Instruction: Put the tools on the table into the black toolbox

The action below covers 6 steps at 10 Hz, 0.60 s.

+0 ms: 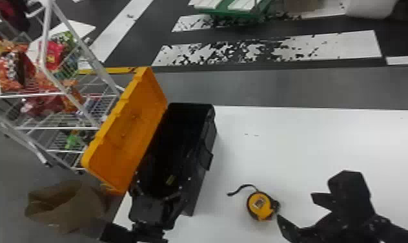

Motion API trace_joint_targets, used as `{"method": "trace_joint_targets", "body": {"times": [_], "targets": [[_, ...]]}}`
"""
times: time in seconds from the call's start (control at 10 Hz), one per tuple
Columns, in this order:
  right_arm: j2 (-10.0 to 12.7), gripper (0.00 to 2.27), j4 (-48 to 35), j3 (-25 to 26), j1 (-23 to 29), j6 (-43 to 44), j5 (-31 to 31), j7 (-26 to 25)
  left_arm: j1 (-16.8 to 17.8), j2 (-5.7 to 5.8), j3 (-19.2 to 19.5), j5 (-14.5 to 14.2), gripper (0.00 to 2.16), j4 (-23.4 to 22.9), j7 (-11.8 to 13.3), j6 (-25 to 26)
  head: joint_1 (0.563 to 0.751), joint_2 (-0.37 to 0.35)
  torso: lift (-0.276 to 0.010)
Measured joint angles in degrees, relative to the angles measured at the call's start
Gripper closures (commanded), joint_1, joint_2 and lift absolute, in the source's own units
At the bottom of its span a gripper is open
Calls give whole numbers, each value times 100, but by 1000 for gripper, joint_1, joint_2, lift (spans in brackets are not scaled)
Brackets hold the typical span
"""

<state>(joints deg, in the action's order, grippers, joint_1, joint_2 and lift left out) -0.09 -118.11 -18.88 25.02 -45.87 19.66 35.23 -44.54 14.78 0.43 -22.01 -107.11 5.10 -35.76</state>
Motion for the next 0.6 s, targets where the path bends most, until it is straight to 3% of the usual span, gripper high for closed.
{"method": "trace_joint_targets", "body": {"times": [0.3,0.6], "targets": [[0,100,26,-691,-263,-692,472,-448,-76,20,-42,39,56,-15,8,21,695,350,-39],[0,97,49,-1266,-512,-1378,871,-1015,-90,118,-109,40,56,-14,9,67,695,350,-39]]}}
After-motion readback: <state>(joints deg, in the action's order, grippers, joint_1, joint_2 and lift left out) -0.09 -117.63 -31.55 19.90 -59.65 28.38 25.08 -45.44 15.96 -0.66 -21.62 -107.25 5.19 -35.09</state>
